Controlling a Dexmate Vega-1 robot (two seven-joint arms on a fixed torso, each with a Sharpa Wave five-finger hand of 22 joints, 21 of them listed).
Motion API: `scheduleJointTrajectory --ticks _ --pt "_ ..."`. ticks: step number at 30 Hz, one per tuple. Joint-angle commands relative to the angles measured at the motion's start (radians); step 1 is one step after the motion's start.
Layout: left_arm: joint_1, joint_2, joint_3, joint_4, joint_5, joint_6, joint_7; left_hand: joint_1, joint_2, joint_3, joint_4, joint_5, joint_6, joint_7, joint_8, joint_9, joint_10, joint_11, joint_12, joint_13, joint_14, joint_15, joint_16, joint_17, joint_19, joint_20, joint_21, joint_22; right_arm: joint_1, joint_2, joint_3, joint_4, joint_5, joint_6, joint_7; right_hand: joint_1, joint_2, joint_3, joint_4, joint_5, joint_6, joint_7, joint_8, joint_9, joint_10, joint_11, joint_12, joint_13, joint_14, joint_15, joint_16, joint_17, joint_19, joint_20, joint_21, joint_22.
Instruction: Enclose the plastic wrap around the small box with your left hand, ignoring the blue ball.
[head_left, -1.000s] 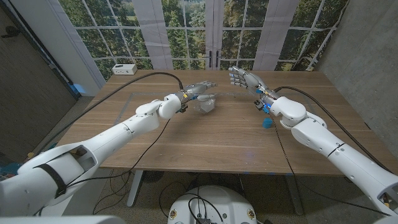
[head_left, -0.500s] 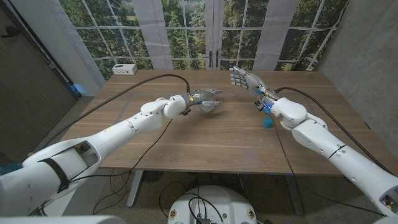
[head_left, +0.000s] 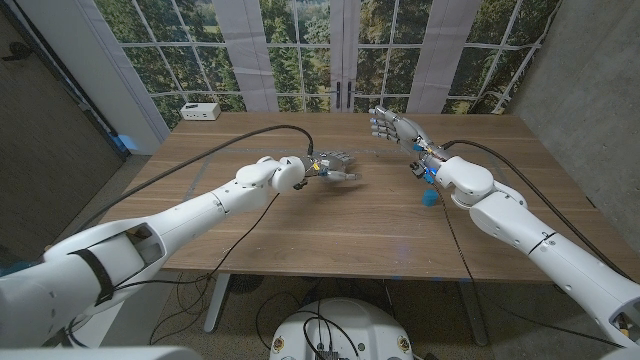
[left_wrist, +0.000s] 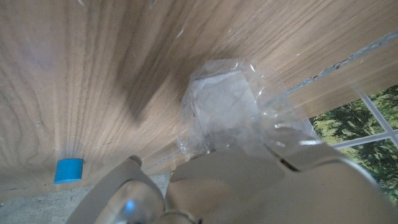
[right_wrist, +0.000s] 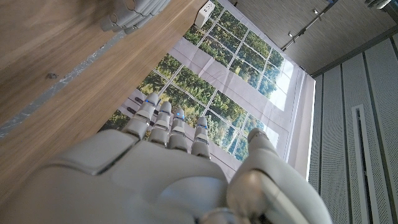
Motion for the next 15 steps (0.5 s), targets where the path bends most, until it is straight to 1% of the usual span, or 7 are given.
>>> scheduleJointTrajectory --ticks 1,3,7,9,12,13,15 --pt "-0.011 -0.008 0.031 0.016 0.046 0.024 -0.060 -0.012 0.099 -0.010 0.000 0.009 -0.352 0.005 0.002 0.004 -0.388 0.001 0.002 0.003 -0.455 0.008 0.007 0.002 -0.386 0.006 0.002 0.004 0.008 0.001 -0.004 0.006 0.001 -0.010 0.002 -0.007 -0.001 0.003 0.007 0.004 0.000 0.003 -0.001 0.003 0.001 0.002 0.003 0.002 0.010 -0.002 -0.004 0.000 0.005 -0.001 0.005 0.003" --pt "-0.018 -0.007 0.037 0.011 0.055 0.027 -0.077 -0.012 0.099 -0.012 0.000 0.009 -0.356 0.004 0.003 0.004 -0.391 0.000 0.003 0.003 -0.458 0.008 0.007 0.003 -0.390 0.007 0.002 0.005 0.009 0.002 -0.004 0.009 -0.001 -0.003 0.005 -0.007 -0.001 0.004 0.007 0.005 0.000 0.002 -0.001 0.003 0.001 0.002 0.003 0.002 0.009 -0.003 -0.004 0.000 0.005 -0.002 0.005 0.003" --pt "-0.015 -0.002 0.030 0.001 0.054 0.020 -0.065 -0.013 0.099 -0.016 0.000 0.010 -0.359 0.003 0.005 0.004 -0.395 0.000 0.005 0.003 -0.460 0.008 0.010 0.003 -0.392 0.006 0.005 0.005 0.012 0.001 -0.005 0.007 -0.002 -0.007 0.006 -0.008 0.000 0.004 0.008 0.005 0.000 0.002 -0.001 0.003 0.000 -0.001 0.002 0.002 0.009 -0.004 -0.004 0.000 0.004 -0.003 0.004 0.003" --pt "-0.008 0.003 0.023 -0.013 0.059 0.028 -0.053 -0.013 0.098 -0.018 0.000 0.010 -0.359 0.002 0.006 0.004 -0.395 0.000 0.006 0.003 -0.461 0.007 0.011 0.003 -0.392 0.005 0.006 0.005 0.012 0.001 -0.005 0.008 -0.002 -0.005 0.007 -0.008 0.000 0.004 0.008 0.005 0.000 0.002 -0.001 0.003 0.000 -0.001 0.002 0.002 0.009 -0.003 -0.005 -0.001 0.004 -0.002 0.004 0.003" --pt "-0.011 0.008 0.016 -0.035 0.059 0.037 -0.073 -0.012 0.097 -0.023 -0.001 0.011 -0.355 0.000 0.010 0.004 -0.385 0.001 0.014 0.003 -0.453 0.010 0.016 0.003 -0.385 0.006 0.012 0.005 0.010 0.002 -0.004 0.007 -0.002 -0.005 0.004 -0.008 0.000 0.004 0.008 0.005 -0.001 0.002 -0.001 0.003 0.000 0.000 0.002 0.002 0.009 -0.004 -0.005 -0.001 0.004 -0.003 0.004 0.003" --pt "-0.014 0.010 0.018 -0.045 0.070 0.047 -0.085 -0.011 0.097 -0.026 -0.001 0.011 -0.350 -0.001 0.013 0.004 -0.382 0.003 0.016 0.003 -0.447 0.017 0.019 0.003 -0.384 0.008 0.014 0.006 0.009 0.001 -0.003 0.005 0.000 -0.009 0.003 -0.008 0.000 0.004 0.008 0.005 0.000 0.002 -0.001 0.003 0.000 0.000 0.002 0.002 0.009 -0.003 -0.005 -0.001 0.004 -0.003 0.004 0.003" --pt "-0.002 0.018 0.001 -0.055 0.059 0.037 -0.049 -0.010 0.094 -0.032 -0.002 0.011 -0.345 -0.008 0.016 0.004 -0.371 0.006 0.022 0.003 -0.442 0.029 0.022 0.003 -0.383 0.012 0.017 0.006 0.009 0.000 -0.004 0.005 -0.003 -0.007 0.003 -0.008 0.000 0.005 0.008 0.005 0.000 0.002 -0.001 0.003 0.000 0.000 0.002 0.001 0.010 -0.003 -0.005 -0.001 0.004 -0.002 0.004 0.003"
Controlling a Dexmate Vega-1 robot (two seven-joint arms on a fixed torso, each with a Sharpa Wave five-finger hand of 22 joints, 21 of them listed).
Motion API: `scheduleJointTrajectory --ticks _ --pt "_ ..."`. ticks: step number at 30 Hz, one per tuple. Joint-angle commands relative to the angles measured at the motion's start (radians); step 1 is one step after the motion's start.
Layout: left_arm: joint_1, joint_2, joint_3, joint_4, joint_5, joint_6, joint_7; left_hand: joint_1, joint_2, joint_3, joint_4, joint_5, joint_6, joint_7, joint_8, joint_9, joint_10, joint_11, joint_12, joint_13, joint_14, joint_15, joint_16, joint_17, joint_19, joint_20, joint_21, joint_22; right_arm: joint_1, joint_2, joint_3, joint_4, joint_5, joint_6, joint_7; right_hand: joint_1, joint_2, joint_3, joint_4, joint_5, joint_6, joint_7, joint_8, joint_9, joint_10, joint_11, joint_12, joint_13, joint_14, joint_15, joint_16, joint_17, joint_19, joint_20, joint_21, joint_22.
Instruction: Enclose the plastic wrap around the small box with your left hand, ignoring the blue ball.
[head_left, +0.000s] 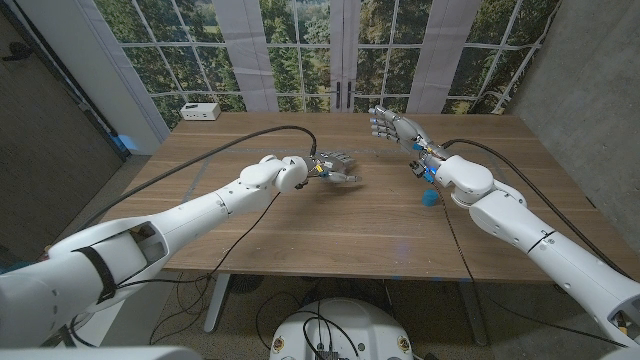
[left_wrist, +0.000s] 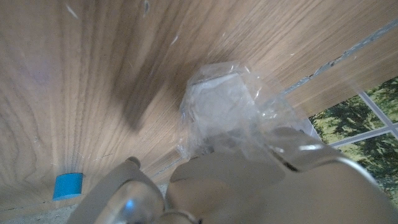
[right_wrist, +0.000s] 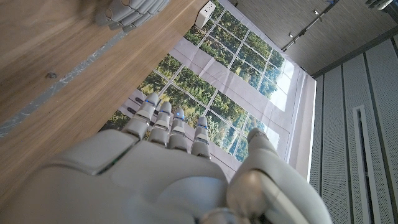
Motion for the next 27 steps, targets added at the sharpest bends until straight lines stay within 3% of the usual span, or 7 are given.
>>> scheduleJointTrajectory --ticks 1,5,9,11,18,23,27 --pt "0.017 0.024 -0.032 -0.066 0.011 0.024 0.009 -0.006 0.095 -0.015 -0.001 0.005 -0.342 -0.009 0.010 0.001 -0.365 0.009 0.017 0.003 -0.433 0.030 0.011 0.002 -0.379 0.011 0.010 0.003 -0.001 0.000 0.000 0.000 -0.003 0.000 -0.002 -0.008 -0.001 0.001 0.004 0.005 0.000 0.003 -0.001 0.003 0.001 0.001 0.002 0.001 0.010 -0.002 -0.001 -0.001 0.005 -0.001 0.004 0.003" --pt "0.071 0.048 -0.079 -0.119 0.017 0.031 0.141 0.002 0.089 -0.041 -0.008 0.009 -0.274 -0.005 0.030 0.001 -0.273 0.021 0.050 0.004 -0.343 0.065 0.036 0.000 -0.320 0.063 0.040 0.001 -0.006 0.001 0.002 -0.002 0.000 -0.001 -0.008 -0.007 -0.001 0.001 0.004 0.006 0.000 0.003 -0.001 0.003 0.001 0.002 0.002 0.001 0.010 -0.001 -0.002 -0.002 0.005 0.000 0.004 0.003" --pt "0.120 0.065 -0.091 -0.183 0.110 0.091 0.256 0.035 0.108 -0.023 -0.025 0.022 -0.139 0.000 0.049 0.000 -0.144 0.029 0.080 0.004 -0.185 0.051 0.053 -0.006 -0.138 0.101 0.104 -0.007 -0.008 0.001 0.003 -0.002 0.002 0.000 -0.006 -0.007 -0.001 0.002 0.004 0.006 -0.001 0.004 -0.001 0.003 0.000 0.003 0.002 0.001 0.011 -0.003 -0.002 -0.002 0.005 -0.001 0.004 0.003" --pt "0.126 0.071 -0.104 -0.195 0.098 0.086 0.251 0.047 0.109 -0.007 -0.030 0.023 -0.091 -0.002 0.053 -0.001 -0.092 0.034 0.090 0.004 -0.137 0.050 0.053 -0.007 -0.082 0.105 0.122 -0.010 -0.008 0.001 0.002 -0.003 -0.002 -0.001 -0.009 -0.004 -0.001 0.004 0.002 0.006 0.000 0.004 -0.001 0.003 0.000 0.003 0.002 0.001 0.011 -0.002 -0.002 -0.003 0.005 0.000 0.004 0.003" --pt "0.169 0.083 -0.148 -0.228 0.081 0.096 0.297 0.058 0.110 0.008 -0.035 0.022 -0.060 -0.001 0.055 -0.001 -0.062 0.036 0.094 0.003 -0.106 0.046 0.052 -0.008 -0.066 0.106 0.124 -0.012 -0.022 -0.003 0.007 -0.016 0.000 0.005 -0.015 -0.002 0.000 0.006 0.000 0.007 -0.001 0.003 -0.001 0.003 0.000 0.000 0.002 0.001 0.010 -0.003 -0.003 -0.004 0.004 -0.001 0.004 0.003" --pt "0.220 0.083 -0.222 -0.251 -0.044 0.073 0.347 0.065 0.111 0.018 -0.038 0.021 -0.038 -0.004 0.056 -0.001 -0.046 0.036 0.095 0.003 -0.093 0.051 0.048 -0.009 -0.062 0.111 0.124 -0.012 -0.033 -0.002 0.011 -0.023 0.000 0.008 -0.027 -0.002 -0.001 0.006 0.000 0.006 -0.001 0.003 -0.001 0.003 0.000 -0.001 0.001 0.001 0.011 -0.004 -0.003 -0.004 0.005 0.000 0.004 0.003" --pt "0.264 0.079 -0.239 -0.295 0.005 0.163 0.410 0.077 0.108 0.033 -0.044 0.018 -0.017 -0.007 0.053 -0.002 -0.024 0.036 0.096 0.002 -0.064 0.050 0.047 -0.009 -0.026 0.117 0.134 -0.013 -0.043 0.000 0.015 -0.027 -0.012 0.013 -0.049 0.000 -0.001 0.006 -0.001 0.006 0.000 0.003 -0.001 0.003 0.000 0.001 0.001 0.001 0.010 -0.004 -0.004 -0.004 0.006 0.001 0.004 0.003"
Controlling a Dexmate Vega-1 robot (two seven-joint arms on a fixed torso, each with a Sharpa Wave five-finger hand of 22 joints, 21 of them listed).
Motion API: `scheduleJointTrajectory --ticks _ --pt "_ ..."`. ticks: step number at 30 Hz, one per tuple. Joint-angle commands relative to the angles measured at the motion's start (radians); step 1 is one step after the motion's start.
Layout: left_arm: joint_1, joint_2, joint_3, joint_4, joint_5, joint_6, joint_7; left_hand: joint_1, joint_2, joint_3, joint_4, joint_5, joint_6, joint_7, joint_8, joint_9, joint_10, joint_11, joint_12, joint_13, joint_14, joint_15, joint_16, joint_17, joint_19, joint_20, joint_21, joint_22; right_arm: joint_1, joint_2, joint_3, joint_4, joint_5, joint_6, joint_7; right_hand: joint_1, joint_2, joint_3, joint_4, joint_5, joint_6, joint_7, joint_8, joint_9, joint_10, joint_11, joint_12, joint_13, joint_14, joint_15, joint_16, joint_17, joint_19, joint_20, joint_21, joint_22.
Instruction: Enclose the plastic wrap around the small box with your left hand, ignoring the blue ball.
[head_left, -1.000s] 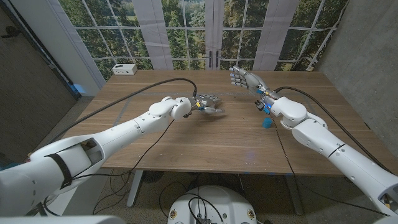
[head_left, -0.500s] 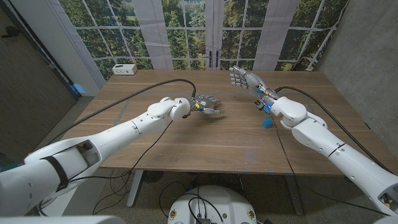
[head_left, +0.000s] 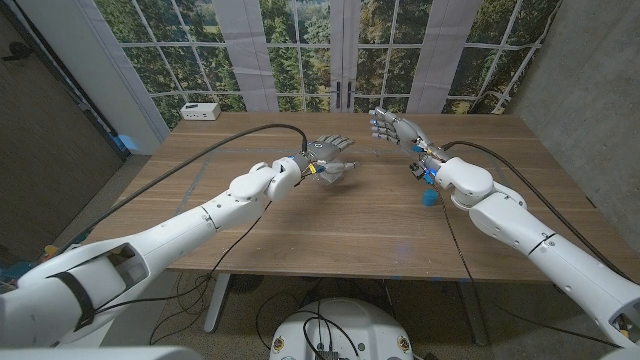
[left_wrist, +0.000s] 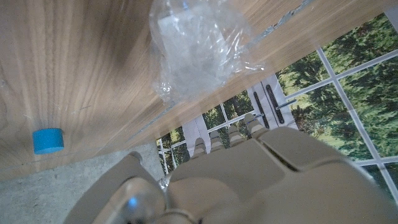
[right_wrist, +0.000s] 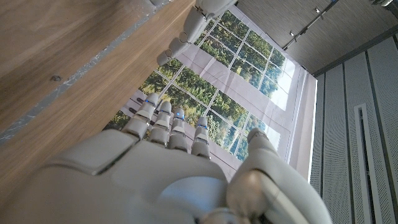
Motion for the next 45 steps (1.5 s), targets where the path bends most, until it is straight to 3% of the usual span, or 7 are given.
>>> scheduleJointTrajectory --ticks 1,8,15,19,29,39,45 --pt "0.117 0.003 -0.108 -0.087 -0.069 0.070 0.153 0.022 0.082 0.022 -0.007 0.002 -0.010 -0.007 0.002 0.001 -0.015 0.007 0.007 0.002 -0.064 -0.002 0.001 0.003 -0.018 0.011 0.015 0.001 -0.024 0.003 0.009 -0.010 -0.014 0.018 -0.035 -0.001 -0.002 0.006 -0.001 0.006 0.000 0.004 -0.001 0.003 0.000 0.001 0.001 0.001 0.005 0.002 -0.004 0.001 0.007 0.001 0.004 0.003" --pt "0.151 0.025 -0.145 -0.130 -0.127 0.077 0.166 0.041 0.072 0.042 -0.019 -0.007 0.024 -0.018 -0.004 0.000 0.025 -0.003 0.008 0.001 -0.009 0.000 0.000 0.002 0.012 0.011 0.020 -0.001 -0.029 0.019 0.012 0.002 -0.027 0.031 -0.062 0.002 -0.003 0.007 -0.003 0.006 0.001 0.004 -0.001 0.003 0.001 0.002 0.001 0.001 -0.006 -0.004 -0.009 0.000 0.004 0.000 0.003 0.003" --pt "0.212 0.032 -0.230 -0.126 -0.325 -0.017 0.208 0.046 0.067 0.047 -0.022 -0.011 0.011 -0.025 -0.015 0.000 0.024 -0.001 0.002 0.001 -0.002 0.007 -0.004 0.002 0.020 0.016 0.020 -0.002 -0.030 0.034 0.010 0.020 -0.043 0.053 -0.078 0.005 -0.010 0.005 -0.009 0.005 0.000 0.005 -0.001 0.003 -0.012 -0.005 -0.004 0.001 -0.045 -0.007 -0.024 -0.002 -0.013 -0.008 -0.003 0.003" --pt "0.243 0.037 -0.246 -0.149 -0.321 0.001 0.262 0.048 0.064 0.049 -0.023 -0.013 0.007 -0.030 -0.020 0.000 0.027 0.001 -0.001 0.001 0.012 0.012 -0.004 0.003 0.027 0.020 0.021 -0.003 -0.027 0.048 0.010 0.043 -0.043 0.086 -0.073 0.004 -0.018 0.001 -0.011 0.004 -0.001 0.005 -0.001 0.003 -0.027 -0.008 -0.009 0.001 -0.071 -0.008 -0.034 -0.004 -0.023 -0.007 -0.007 0.002" --pt "0.305 0.036 -0.342 -0.106 -0.578 -0.199 0.290 0.046 0.052 0.049 -0.022 -0.018 -0.013 -0.047 -0.033 0.000 0.011 -0.002 -0.016 0.001 0.021 0.010 -0.011 0.004 0.040 0.024 0.021 -0.003 -0.014 0.088 0.018 0.108 -0.026 0.155 -0.064 0.002 -0.042 -0.010 -0.022 0.006 -0.016 -0.004 -0.006 0.003 -0.093 -0.042 -0.024 -0.003 -0.150 -0.029 -0.053 -0.017 -0.052 -0.023 -0.014 0.001" --pt "0.324 0.038 -0.404 -0.049 -0.820 -0.340 0.194 0.041 0.026 0.037 -0.024 -0.025 -0.021 -0.044 -0.039 -0.001 0.002 -0.006 -0.028 0.000 -0.003 0.006 -0.028 0.004 0.025 0.016 0.010 -0.004 -0.020 0.109 0.024 0.131 -0.021 0.179 -0.078 0.014 -0.047 -0.011 -0.038 0.011 -0.032 -0.015 -0.009 0.002 -0.133 -0.055 -0.026 -0.010 -0.226 -0.077 -0.062 -0.037 -0.092 -0.064 -0.023 -0.003" --pt "0.353 0.040 -0.446 -0.036 -0.943 -0.389 0.160 0.035 0.013 0.029 -0.024 -0.027 -0.032 -0.042 -0.042 -0.002 -0.006 -0.004 -0.036 -0.001 -0.017 0.009 -0.036 0.005 0.009 0.017 0.000 -0.004 -0.024 0.141 0.031 0.164 -0.004 0.221 -0.087 0.013 -0.054 -0.016 -0.041 0.012 -0.037 -0.019 -0.010 0.002 -0.143 -0.066 -0.026 -0.011 -0.226 -0.063 -0.057 -0.041 -0.099 -0.063 -0.023 -0.003"
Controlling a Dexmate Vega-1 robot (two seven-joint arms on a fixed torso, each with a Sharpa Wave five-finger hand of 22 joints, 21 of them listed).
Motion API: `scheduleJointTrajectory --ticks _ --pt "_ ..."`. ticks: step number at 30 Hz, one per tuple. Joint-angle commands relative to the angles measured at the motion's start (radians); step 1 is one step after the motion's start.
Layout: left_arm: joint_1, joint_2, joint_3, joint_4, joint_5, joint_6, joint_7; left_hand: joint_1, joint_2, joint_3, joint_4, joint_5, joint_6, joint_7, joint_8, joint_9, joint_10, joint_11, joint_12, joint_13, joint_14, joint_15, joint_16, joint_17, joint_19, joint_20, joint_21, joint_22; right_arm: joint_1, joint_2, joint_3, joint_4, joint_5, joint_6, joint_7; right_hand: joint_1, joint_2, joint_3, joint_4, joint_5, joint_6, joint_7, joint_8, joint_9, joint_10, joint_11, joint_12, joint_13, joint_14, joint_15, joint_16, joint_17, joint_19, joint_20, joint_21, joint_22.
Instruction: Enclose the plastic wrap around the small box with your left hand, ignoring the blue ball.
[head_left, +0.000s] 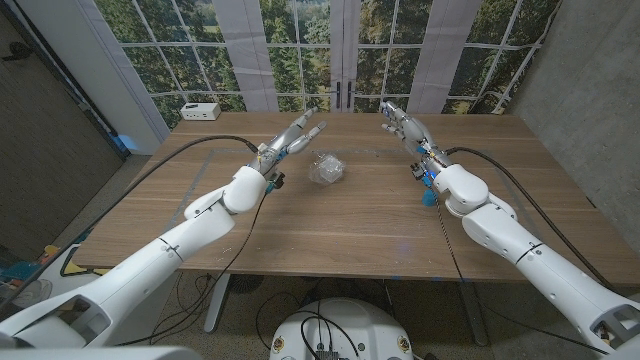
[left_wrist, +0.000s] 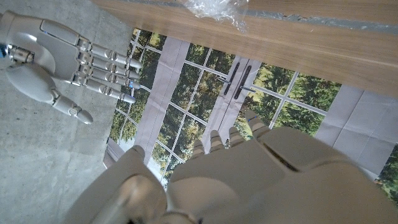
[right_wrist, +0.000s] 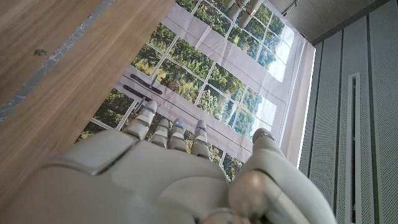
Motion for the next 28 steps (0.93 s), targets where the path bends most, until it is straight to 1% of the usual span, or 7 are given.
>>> scheduleJointTrajectory --ticks 1,5,12,17,22,26,28 --pt "0.050 0.005 -0.090 0.053 -0.317 -0.154 -0.111 -0.006 -0.002 -0.008 -0.002 -0.003 -0.033 -0.004 -0.003 0.003 -0.014 0.000 -0.003 0.002 -0.018 0.000 -0.004 0.002 -0.008 0.004 -0.004 0.000 -0.008 0.050 0.015 0.057 0.014 0.046 -0.031 0.003 -0.012 -0.003 -0.008 0.005 -0.005 -0.005 -0.002 0.002 -0.005 -0.005 -0.001 -0.001 0.000 0.013 0.006 0.000 -0.004 0.005 -0.002 -0.001" --pt "0.067 0.003 -0.115 0.072 -0.377 -0.206 -0.128 -0.009 -0.006 -0.012 -0.001 -0.004 -0.019 -0.019 0.002 0.003 -0.015 0.003 -0.006 0.002 -0.020 0.001 -0.005 0.002 -0.011 0.005 -0.008 0.000 -0.010 0.085 0.025 0.103 0.056 0.091 -0.018 -0.006 -0.022 -0.011 -0.007 0.006 -0.014 -0.018 -0.004 0.002 -0.004 -0.006 0.003 -0.003 -0.003 0.005 0.009 -0.002 -0.001 -0.009 0.001 -0.001" --pt "0.081 0.006 -0.145 0.101 -0.517 -0.242 -0.210 -0.012 -0.009 -0.014 0.000 -0.004 -0.016 -0.023 0.003 0.003 -0.014 0.003 -0.009 0.001 -0.022 -0.001 -0.006 0.003 -0.014 0.006 -0.010 0.000 -0.038 0.096 0.047 0.096 0.077 0.090 -0.058 -0.014 -0.031 -0.019 -0.007 0.007 -0.013 -0.023 -0.001 0.001 0.005 -0.009 0.009 -0.004 0.011 0.013 0.017 -0.004 0.004 -0.009 0.004 -0.002" --pt "0.090 0.002 -0.162 0.101 -0.632 -0.206 -0.259 -0.015 -0.009 -0.016 0.002 -0.003 -0.009 -0.027 0.004 0.002 -0.013 0.003 -0.010 0.001 -0.023 -0.003 -0.006 0.003 -0.021 0.003 -0.015 0.001 -0.052 0.094 0.057 0.077 0.065 0.073 -0.101 -0.017 -0.035 -0.022 -0.007 0.008 -0.011 -0.023 0.000 0.001 0.009 -0.008 0.011 -0.005 0.016 0.013 0.019 -0.005 0.009 -0.009 0.006 -0.002" --pt "0.107 -0.018 -0.185 0.106 -0.734 -0.139 -0.241 -0.020 -0.009 -0.019 0.005 -0.002 -0.022 -0.016 -0.002 0.002 -0.019 0.005 -0.016 0.001 -0.035 -0.005 -0.010 0.003 -0.030 -0.001 -0.021 0.001 -0.055 0.103 0.047 0.068 0.051 0.068 -0.116 -0.019 -0.037 -0.025 -0.007 0.009 -0.010 -0.022 0.000 0.001 0.011 -0.007 0.011 -0.005 0.016 0.012 0.019 -0.005 0.010 -0.009 0.007 -0.002" --pt "0.113 -0.022 -0.189 0.092 -0.731 -0.072 -0.156 -0.027 -0.003 -0.021 0.011 0.001 -0.041 -0.006 -0.008 0.002 -0.041 0.007 -0.028 0.001 -0.058 -0.003 -0.016 0.003 -0.047 -0.004 -0.030 0.002 -0.055 0.101 0.040 0.051 0.036 0.056 -0.127 -0.020 -0.038 -0.026 -0.007 0.010 -0.010 -0.020 0.001 0.001 0.013 -0.007 0.012 -0.005 0.017 0.012 0.020 -0.006 0.010 -0.008 0.007 -0.002" --pt "0.104 -0.036 -0.191 0.127 -0.749 -0.099 -0.185 -0.029 0.000 -0.021 0.013 0.002 -0.046 -0.003 -0.009 0.002 -0.049 0.006 -0.032 0.001 -0.066 0.001 -0.018 0.003 -0.053 -0.003 -0.033 0.002 -0.053 0.104 0.038 0.050 0.034 0.062 -0.125 -0.021 -0.038 -0.026 -0.007 0.010 -0.010 -0.018 0.001 0.001 0.015 -0.005 0.013 -0.006 0.018 0.013 0.020 -0.006 0.011 -0.008 0.007 -0.002"
